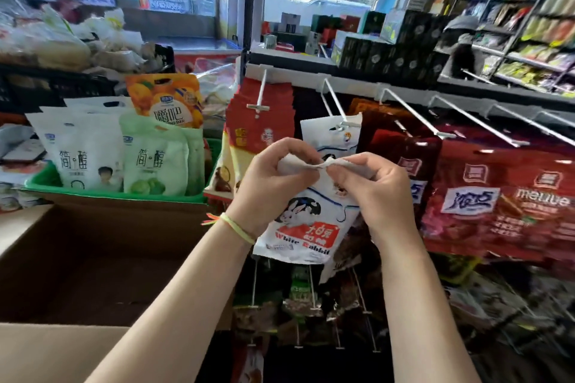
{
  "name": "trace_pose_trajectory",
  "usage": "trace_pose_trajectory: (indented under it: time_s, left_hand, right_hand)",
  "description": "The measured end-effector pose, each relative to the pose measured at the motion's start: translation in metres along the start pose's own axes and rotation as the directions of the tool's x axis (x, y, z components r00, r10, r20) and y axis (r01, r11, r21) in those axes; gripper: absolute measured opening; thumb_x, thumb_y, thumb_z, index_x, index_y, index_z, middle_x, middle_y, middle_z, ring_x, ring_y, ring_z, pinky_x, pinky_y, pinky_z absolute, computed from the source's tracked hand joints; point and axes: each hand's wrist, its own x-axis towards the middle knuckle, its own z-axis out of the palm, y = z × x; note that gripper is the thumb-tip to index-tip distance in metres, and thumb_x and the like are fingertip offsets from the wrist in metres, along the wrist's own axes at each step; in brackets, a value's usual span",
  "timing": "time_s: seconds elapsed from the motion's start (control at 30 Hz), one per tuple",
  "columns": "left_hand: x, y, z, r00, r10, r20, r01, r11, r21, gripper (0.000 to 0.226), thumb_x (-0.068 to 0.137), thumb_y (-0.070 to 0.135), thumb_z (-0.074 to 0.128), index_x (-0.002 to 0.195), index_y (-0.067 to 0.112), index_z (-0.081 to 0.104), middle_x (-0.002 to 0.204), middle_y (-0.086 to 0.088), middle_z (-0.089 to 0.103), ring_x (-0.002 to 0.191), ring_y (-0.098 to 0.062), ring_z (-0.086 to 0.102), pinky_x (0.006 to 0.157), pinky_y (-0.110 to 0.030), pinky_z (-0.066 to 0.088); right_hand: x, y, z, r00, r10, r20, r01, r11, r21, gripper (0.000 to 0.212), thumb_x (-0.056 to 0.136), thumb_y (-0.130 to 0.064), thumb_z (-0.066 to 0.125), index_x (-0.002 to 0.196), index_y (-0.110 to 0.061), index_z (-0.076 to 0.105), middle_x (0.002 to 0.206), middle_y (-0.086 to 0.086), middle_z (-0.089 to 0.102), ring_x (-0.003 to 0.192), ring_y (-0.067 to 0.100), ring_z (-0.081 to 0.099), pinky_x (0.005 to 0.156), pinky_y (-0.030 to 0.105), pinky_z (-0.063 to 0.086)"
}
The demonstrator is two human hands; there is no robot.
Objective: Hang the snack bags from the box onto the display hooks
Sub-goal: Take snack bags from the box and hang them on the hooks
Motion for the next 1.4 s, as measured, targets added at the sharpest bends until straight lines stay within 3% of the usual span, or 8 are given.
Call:
trace_pose_trajectory:
  time_s: [0.1,0.2,0.43,0.63,0.83,1.0,1.23,1.4]
  left_hand:
    - [0.012,-0.003,0.024,0.993,-0.048,-0.105,0.053,0.998,0.043,0.014,0.074,0.012,0.074,0.083,0.022,0.071,0.098,-0.016,0.069,0.094,-0.048,0.065,0.079,-0.065,0.054]
    - [0.022,-0.003,0.040,0.979,-0.077,-0.187,0.090,0.994,0.060,0.015,0.078,0.010,0.074,0.083,0.025,0.073,0.098,-0.017,0.071,0.092,-0.045,0.067,0.074,-0.061,0.056]
    - [0.035,0.004,0.056,0.928,-0.075,-0.365,0.065,0.997,-0.040,0.015,0.085,0.011,0.074,0.095,0.003,0.067,0.092,-0.021,0.071,0.087,-0.042,0.070,0.075,-0.058,0.058]
    - [0.045,0.001,0.066,0.880,-0.035,-0.473,0.046,0.999,0.011,0.014,0.083,0.012,0.075,0.087,0.002,0.066,0.079,-0.014,0.067,0.071,-0.026,0.064,0.070,-0.058,0.057]
    - [0.049,-0.004,0.071,0.844,0.034,-0.535,0.015,0.996,0.087,0.017,0.083,0.017,0.076,0.082,0.005,0.064,0.083,-0.021,0.069,0.071,-0.031,0.065,0.068,-0.055,0.058]
    - [0.053,-0.005,0.074,0.803,0.105,-0.586,0.001,0.984,0.177,0.018,0.084,0.017,0.073,0.083,0.003,0.062,0.081,-0.018,0.067,0.067,-0.021,0.060,0.064,-0.049,0.057]
    - [0.054,-0.008,0.071,0.827,0.158,-0.539,-0.010,0.963,0.268,0.005,0.089,0.014,0.069,0.087,0.011,0.065,0.072,0.004,0.063,0.061,-0.007,0.056,0.055,-0.029,0.052]
    - [0.058,-0.005,0.072,0.823,0.202,-0.531,0.054,0.903,0.427,0.010,0.089,0.016,0.068,0.086,0.017,0.058,0.070,0.011,0.055,0.060,-0.004,0.052,0.051,-0.014,0.041]
  right_hand:
    - [0.016,0.010,-0.008,0.993,0.116,-0.032,-0.112,0.988,0.108,0.007,0.079,-0.014,0.081,0.076,-0.014,0.074,0.075,0.005,0.074,0.071,0.018,0.069,0.067,0.033,0.057]
    - [0.033,0.016,-0.012,0.991,0.120,-0.057,-0.112,0.987,0.114,0.010,0.079,-0.017,0.081,0.075,-0.015,0.072,0.078,0.010,0.073,0.075,0.020,0.067,0.075,0.041,0.058]
    - [0.058,0.014,-0.017,0.998,0.046,-0.044,-0.042,0.995,0.093,0.010,0.081,-0.019,0.080,0.087,-0.015,0.072,0.082,0.000,0.077,0.081,0.018,0.074,0.074,0.034,0.061]
    - [0.068,0.015,-0.016,0.999,-0.030,-0.037,0.032,0.997,0.076,0.007,0.084,-0.019,0.077,0.080,-0.020,0.071,0.080,0.002,0.075,0.080,0.026,0.072,0.075,0.045,0.062]
    - [0.072,0.018,-0.015,0.997,-0.072,-0.042,0.074,0.996,0.051,0.006,0.089,-0.019,0.073,0.085,-0.016,0.071,0.074,-0.005,0.072,0.070,0.008,0.067,0.065,0.028,0.056]
    - [0.077,0.016,-0.011,0.991,-0.117,-0.072,0.116,0.993,-0.019,0.008,0.088,-0.019,0.073,0.080,-0.021,0.071,0.070,-0.010,0.070,0.065,-0.001,0.063,0.062,0.020,0.050]
    - [0.076,0.017,-0.010,0.985,-0.126,-0.115,0.122,0.992,-0.041,0.009,0.086,-0.015,0.074,0.081,-0.022,0.073,0.076,-0.008,0.074,0.073,0.000,0.069,0.068,0.019,0.056]
    - [0.079,0.018,-0.003,0.971,-0.184,-0.152,0.155,0.970,-0.187,0.005,0.089,-0.012,0.069,0.086,-0.015,0.073,0.076,-0.013,0.070,0.070,-0.002,0.066,0.064,0.015,0.052]
